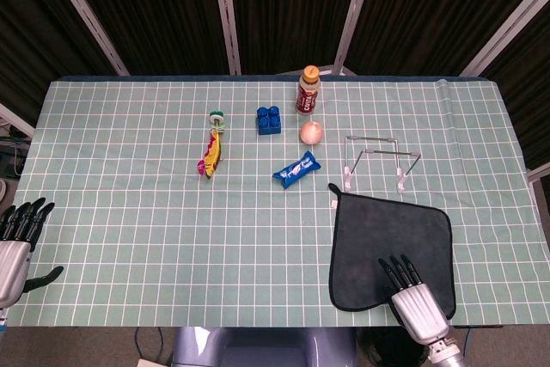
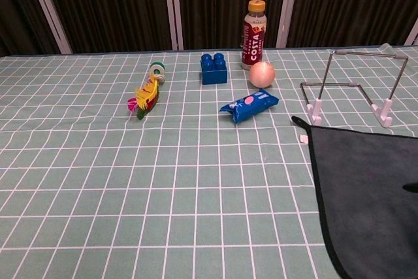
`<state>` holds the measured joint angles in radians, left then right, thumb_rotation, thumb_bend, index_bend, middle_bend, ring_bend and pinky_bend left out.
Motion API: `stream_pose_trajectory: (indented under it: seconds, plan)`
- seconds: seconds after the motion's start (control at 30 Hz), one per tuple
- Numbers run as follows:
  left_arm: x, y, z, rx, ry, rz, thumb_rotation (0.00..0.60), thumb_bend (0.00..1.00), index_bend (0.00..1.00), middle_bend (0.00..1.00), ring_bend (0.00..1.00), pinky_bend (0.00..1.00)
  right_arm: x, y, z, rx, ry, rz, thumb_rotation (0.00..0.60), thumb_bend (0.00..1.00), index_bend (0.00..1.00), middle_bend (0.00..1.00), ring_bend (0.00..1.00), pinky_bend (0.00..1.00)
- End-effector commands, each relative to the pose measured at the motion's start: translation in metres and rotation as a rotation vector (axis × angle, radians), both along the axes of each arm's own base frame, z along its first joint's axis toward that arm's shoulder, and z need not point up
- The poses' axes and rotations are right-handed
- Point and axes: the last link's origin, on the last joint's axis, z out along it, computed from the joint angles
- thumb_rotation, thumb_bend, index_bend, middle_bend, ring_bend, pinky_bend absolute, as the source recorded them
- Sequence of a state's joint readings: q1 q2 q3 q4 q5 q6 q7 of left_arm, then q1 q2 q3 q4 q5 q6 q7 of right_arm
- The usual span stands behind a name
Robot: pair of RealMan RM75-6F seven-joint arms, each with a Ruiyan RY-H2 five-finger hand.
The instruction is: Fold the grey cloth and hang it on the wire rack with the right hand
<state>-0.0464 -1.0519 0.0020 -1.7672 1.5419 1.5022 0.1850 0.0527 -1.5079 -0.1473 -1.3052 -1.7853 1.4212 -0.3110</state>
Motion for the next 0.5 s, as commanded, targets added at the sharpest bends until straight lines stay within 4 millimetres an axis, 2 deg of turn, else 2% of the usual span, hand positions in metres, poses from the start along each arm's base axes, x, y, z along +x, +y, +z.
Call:
stream_pose_trajectory:
  seconds: [0.03, 0.23, 0.3, 0.5]
  plan:
    - [0.000, 0.000, 0.000, 0.000, 0.000, 0.001, 0.600, 0.00, 0.00, 0.00, 0.00, 0.00, 0.006, -0.020, 0.007, 0.011, -0.076, -0.090, 0.600, 0.48, 0.63, 0.09, 0.00, 0.00]
    - [-0.001, 0.001, -0.001, -0.001, 0.003, 0.004, 0.600, 0.00, 0.00, 0.00, 0.00, 0.00, 0.017, -0.060, 0.017, -0.022, -0.146, -0.163, 0.600, 0.49, 0.65, 0.11, 0.00, 0.01]
    - [-0.001, 0.002, -0.002, -0.001, 0.007, 0.007, 0.600, 0.00, 0.00, 0.00, 0.00, 0.00, 0.023, -0.080, 0.021, -0.037, -0.178, -0.197, 0.600, 0.49, 0.66, 0.12, 0.00, 0.01]
    - [-0.003, 0.004, -0.004, -0.006, 0.015, 0.017, 0.600, 0.00, 0.00, 0.00, 0.00, 0.00, 0.028, -0.123, 0.020, -0.073, -0.171, -0.256, 0.600, 0.49, 0.66, 0.12, 0.00, 0.01]
